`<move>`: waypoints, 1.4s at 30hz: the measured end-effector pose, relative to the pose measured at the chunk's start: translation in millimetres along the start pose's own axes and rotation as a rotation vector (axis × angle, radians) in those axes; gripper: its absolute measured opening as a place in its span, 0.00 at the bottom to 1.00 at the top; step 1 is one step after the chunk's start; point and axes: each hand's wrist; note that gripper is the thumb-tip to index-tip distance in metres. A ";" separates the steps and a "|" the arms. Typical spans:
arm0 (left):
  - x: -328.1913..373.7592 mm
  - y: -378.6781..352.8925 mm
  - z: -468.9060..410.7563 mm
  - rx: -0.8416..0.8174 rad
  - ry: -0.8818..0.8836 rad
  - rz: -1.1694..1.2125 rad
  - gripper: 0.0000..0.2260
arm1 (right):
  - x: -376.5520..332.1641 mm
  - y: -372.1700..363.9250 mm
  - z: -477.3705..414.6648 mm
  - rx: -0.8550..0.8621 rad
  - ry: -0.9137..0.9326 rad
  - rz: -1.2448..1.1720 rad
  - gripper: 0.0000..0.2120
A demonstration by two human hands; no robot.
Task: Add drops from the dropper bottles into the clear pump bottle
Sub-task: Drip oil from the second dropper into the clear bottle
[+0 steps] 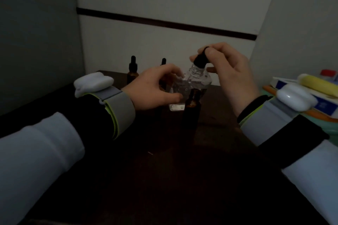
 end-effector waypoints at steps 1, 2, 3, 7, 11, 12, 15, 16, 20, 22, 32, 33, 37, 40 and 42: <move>-0.1 -1.2 -0.7 -0.004 0.008 0.038 0.19 | 0.6 -0.2 0.1 -0.007 0.000 -0.021 0.05; -0.1 -2.4 -1.5 -0.009 0.016 0.066 0.19 | 1.7 -0.6 -0.1 -0.008 0.001 -0.029 0.05; -0.2 -3.2 -2.4 -0.012 0.021 0.083 0.19 | 3.0 -0.5 -0.9 -0.004 0.007 -0.028 0.05; -2.3 -4.2 -3.9 -0.015 0.025 0.106 0.19 | 8.3 -1.9 -2.8 0.003 0.042 -0.005 0.08; -1.7 -3.9 -3.3 -0.010 0.018 0.104 0.19 | 8.6 -1.7 -2.5 -0.025 0.087 0.014 0.04; -1.2 -4.0 -3.2 -0.009 0.017 0.098 0.19 | 8.3 -1.3 -2.3 -0.033 0.089 0.024 0.03; -0.1 -4.1 -2.8 0.000 0.007 0.090 0.19 | 8.2 -1.0 -1.8 -0.042 0.074 0.037 0.06; 0.1 -3.8 -2.6 0.000 0.007 0.092 0.19 | 8.2 -1.5 -1.9 -0.039 0.069 0.033 0.06; -0.4 -3.3 -2.5 -0.001 -0.001 0.097 0.19 | 8.6 -2.4 -1.7 -0.047 0.068 0.016 0.06; -1.2 -3.6 -2.9 -0.005 -0.010 0.100 0.19 | 8.4 -2.1 -1.6 -0.051 0.074 0.010 0.06; -1.8 -2.3 -3.1 -0.013 -0.017 0.094 0.19 | 3.6 -1.7 -1.0 -0.052 0.086 -0.017 0.07; -0.8 -1.8 -2.9 -0.016 -0.014 0.091 0.19 | 2.3 -1.3 -1.3 -0.050 0.089 -0.016 0.07; 0.9 -4.0 -2.5 -0.008 0.003 0.108 0.18 | 0.7 -4.5 -3.0 -0.027 0.054 -0.012 0.08; 5.1 -4.2 -5.0 -0.019 0.039 0.129 0.17 | -2.8 -6.3 -11.3 -0.020 0.012 0.020 0.08; 7.8 -2.4 -9.8 -0.048 0.082 0.123 0.18 | -8.2 -4.9 -22.7 0.041 0.003 0.023 0.08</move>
Point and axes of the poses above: each hand's wrist, its own z-axis away from the middle knuckle, its own y-axis out of the back of the hand, x = y × z, and after that the axes turned 5 degrees about z, right-handed
